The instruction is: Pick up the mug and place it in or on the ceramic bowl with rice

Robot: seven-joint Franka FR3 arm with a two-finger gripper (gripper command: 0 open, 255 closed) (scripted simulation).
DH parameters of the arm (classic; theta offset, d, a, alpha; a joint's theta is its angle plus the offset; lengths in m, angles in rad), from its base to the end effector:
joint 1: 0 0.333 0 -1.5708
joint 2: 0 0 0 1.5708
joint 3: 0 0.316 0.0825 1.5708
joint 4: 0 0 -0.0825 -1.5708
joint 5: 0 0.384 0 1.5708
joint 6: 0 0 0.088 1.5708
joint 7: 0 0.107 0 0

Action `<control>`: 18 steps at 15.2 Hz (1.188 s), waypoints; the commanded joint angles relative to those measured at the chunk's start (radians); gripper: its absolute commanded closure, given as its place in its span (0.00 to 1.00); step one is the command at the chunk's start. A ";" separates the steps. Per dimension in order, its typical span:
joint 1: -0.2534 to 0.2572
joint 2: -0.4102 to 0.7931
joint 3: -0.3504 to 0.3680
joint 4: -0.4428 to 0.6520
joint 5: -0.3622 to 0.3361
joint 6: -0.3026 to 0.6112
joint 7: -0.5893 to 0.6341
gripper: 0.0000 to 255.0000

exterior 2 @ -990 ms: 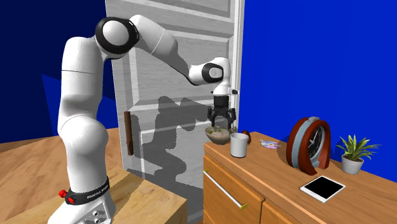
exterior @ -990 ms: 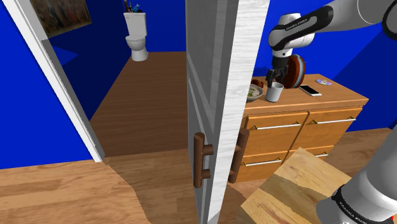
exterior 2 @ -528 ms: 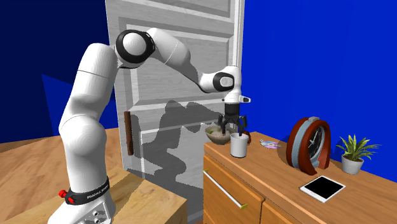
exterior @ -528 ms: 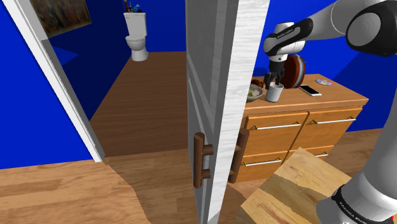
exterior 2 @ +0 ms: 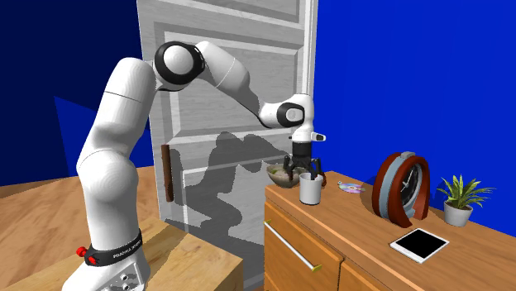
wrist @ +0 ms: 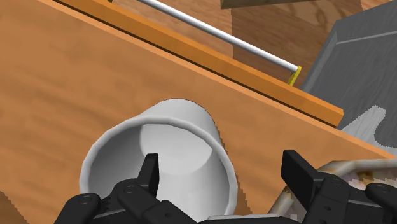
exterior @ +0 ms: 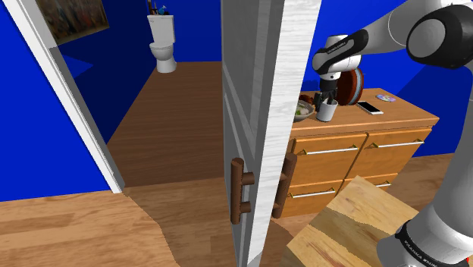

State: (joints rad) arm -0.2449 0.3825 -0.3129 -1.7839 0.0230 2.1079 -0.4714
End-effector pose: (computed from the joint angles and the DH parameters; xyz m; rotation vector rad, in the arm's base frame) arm 0.5515 -0.3249 0.3469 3.0726 -0.1224 -0.1260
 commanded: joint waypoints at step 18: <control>0.002 -0.022 -0.003 0.024 -0.007 -0.045 0.001 1.00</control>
State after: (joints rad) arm -0.2430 0.3669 -0.3150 -1.7674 0.0183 2.0766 -0.4703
